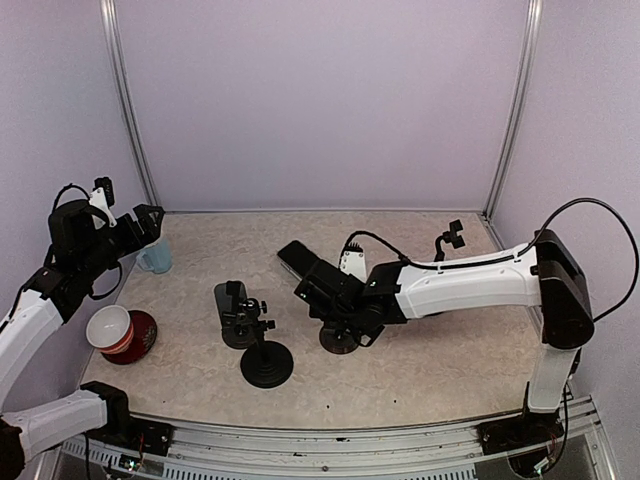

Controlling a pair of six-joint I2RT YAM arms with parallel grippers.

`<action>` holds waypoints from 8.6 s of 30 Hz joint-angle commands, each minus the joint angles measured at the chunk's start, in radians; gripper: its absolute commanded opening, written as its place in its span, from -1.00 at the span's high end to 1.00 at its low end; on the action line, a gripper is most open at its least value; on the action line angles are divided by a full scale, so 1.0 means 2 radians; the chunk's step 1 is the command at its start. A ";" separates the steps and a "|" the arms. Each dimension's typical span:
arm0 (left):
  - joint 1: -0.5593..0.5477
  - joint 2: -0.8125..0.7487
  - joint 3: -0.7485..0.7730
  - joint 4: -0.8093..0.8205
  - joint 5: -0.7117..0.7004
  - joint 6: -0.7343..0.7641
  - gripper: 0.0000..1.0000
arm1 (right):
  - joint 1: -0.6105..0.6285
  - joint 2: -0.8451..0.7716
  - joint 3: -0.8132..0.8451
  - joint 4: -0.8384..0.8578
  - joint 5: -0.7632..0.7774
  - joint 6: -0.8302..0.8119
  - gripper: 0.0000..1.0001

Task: Place the phone on the phone stand
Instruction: Pick up the phone stand at the center of the board, then place the phone stand at the corner of the board, then pick up the phone.

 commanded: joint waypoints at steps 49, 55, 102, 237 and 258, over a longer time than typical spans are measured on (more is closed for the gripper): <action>0.004 -0.005 -0.006 0.018 0.012 -0.002 -0.98 | -0.159 -0.032 0.062 0.206 -0.102 -0.378 -0.15; 0.004 -0.001 -0.007 0.018 0.015 -0.002 -0.98 | -0.209 0.033 0.144 0.210 -0.127 -0.433 -0.16; -0.001 0.026 -0.008 0.021 0.023 -0.005 -0.98 | -0.348 0.277 0.379 0.207 -0.289 -0.478 -0.24; 0.014 0.018 -0.012 0.025 0.034 -0.010 -0.98 | -0.141 -0.014 -0.114 0.220 -0.314 -0.464 0.13; -0.135 0.052 0.043 -0.084 -0.071 -0.043 -0.98 | -0.054 -0.157 -0.256 0.259 -0.316 -0.459 0.12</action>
